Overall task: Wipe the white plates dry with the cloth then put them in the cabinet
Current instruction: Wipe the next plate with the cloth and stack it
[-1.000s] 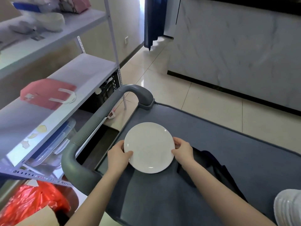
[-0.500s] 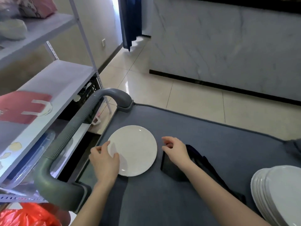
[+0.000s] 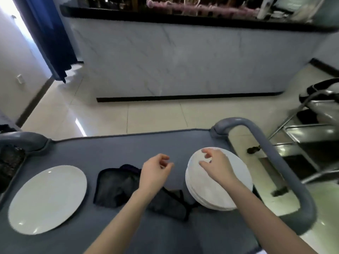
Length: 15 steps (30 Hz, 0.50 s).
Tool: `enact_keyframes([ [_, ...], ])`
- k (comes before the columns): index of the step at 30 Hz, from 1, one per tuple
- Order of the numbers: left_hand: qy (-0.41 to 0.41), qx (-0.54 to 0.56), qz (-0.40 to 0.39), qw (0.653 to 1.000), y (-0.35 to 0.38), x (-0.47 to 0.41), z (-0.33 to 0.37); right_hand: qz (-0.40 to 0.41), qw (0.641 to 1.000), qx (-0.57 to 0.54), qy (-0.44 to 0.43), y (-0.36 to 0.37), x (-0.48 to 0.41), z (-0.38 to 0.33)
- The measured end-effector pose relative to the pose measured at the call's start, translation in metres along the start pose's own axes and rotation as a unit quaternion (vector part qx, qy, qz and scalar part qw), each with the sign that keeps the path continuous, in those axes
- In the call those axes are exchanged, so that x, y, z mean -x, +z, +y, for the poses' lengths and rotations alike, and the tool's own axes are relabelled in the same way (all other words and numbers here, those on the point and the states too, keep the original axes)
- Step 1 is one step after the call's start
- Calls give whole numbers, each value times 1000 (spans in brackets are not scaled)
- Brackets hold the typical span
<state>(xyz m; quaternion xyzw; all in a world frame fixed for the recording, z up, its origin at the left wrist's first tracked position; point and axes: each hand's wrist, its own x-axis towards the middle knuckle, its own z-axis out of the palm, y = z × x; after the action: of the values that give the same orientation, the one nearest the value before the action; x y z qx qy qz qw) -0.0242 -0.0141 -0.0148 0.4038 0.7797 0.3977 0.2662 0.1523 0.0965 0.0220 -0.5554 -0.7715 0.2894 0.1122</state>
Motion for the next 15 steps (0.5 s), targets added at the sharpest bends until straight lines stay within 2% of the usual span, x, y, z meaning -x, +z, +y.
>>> enact_keyframes([
  [5, -19, -64, -75, 995, 57, -3, 32, 35, 989, 107, 91, -36, 10, 78],
  [9, -33, -70, -50, 996, 77, 3, 37, 27, 991, 68, 115, -47, 19, 107],
  [15, -56, -80, -25, 995, 80, 6, 39, 31, 994, -14, 101, -52, 22, 117],
])
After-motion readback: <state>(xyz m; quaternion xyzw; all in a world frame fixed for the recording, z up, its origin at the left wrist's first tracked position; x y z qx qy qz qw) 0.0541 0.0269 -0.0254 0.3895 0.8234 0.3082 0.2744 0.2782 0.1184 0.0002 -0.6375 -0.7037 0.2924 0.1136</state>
